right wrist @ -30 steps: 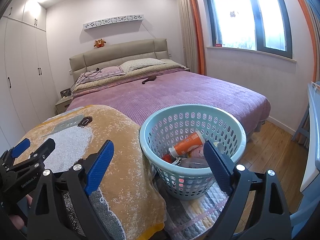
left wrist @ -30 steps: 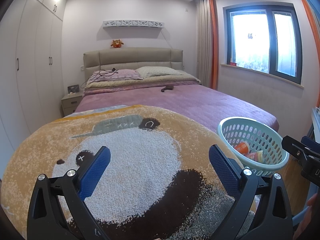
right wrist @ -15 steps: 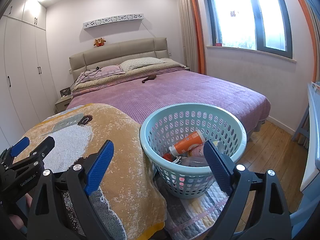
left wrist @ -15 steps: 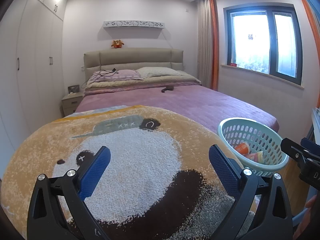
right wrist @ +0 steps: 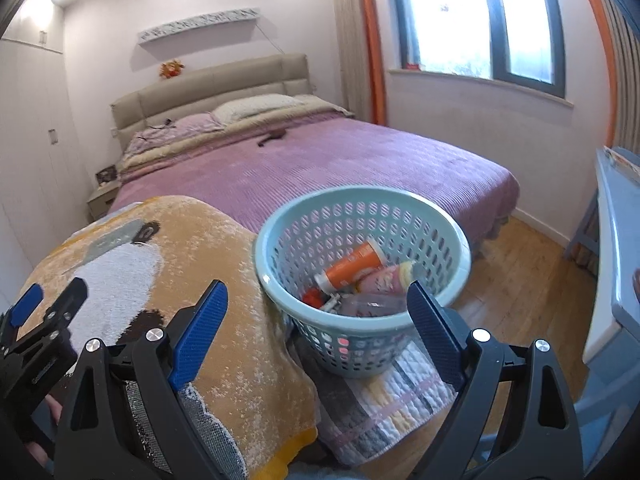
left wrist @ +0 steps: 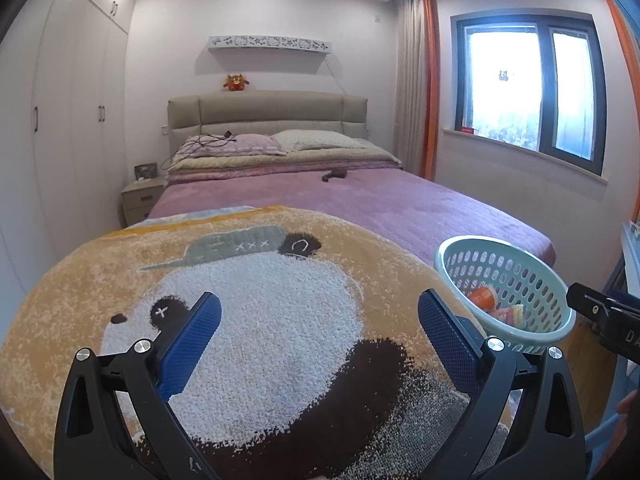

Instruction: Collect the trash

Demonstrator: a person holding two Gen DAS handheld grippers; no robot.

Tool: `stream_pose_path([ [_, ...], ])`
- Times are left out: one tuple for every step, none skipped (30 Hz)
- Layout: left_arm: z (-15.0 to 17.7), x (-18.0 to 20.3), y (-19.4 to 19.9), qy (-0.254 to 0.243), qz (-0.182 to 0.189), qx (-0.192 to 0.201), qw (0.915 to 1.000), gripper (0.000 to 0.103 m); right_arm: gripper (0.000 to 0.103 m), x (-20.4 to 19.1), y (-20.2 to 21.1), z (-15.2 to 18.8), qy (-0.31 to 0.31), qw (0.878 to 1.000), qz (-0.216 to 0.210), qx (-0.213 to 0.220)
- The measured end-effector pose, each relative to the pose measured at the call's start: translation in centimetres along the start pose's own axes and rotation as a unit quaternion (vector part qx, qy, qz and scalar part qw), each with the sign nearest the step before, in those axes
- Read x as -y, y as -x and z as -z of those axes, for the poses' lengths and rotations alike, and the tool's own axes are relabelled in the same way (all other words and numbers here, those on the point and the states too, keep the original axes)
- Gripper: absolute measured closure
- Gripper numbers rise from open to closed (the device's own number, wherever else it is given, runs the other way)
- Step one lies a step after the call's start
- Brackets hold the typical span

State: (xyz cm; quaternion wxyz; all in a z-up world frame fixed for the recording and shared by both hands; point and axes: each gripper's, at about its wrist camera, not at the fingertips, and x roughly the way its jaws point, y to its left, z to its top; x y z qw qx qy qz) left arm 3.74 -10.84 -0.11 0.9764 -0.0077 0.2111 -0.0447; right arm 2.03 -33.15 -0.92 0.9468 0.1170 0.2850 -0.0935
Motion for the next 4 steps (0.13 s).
stream_pose_path([
  [0.0,-0.07,-0.02,0.001,0.003,-0.001,1.0,0.007,0.016,0.1,-0.01,-0.03,-0.004,1.0,-0.001,-0.003],
  [0.0,-0.09,-0.04,0.002,0.004,-0.002,1.0,0.007,0.016,0.1,0.11,-0.05,-0.006,1.0,0.001,-0.004],
  [-0.03,-0.12,-0.03,0.002,0.004,-0.002,1.0,0.007,0.016,-0.07,0.37,-0.06,-0.006,1.0,0.004,-0.003],
  [-0.06,-0.17,0.02,0.003,0.005,-0.001,1.0,0.007,0.016,-0.22,0.54,-0.09,-0.004,1.0,0.006,-0.003],
])
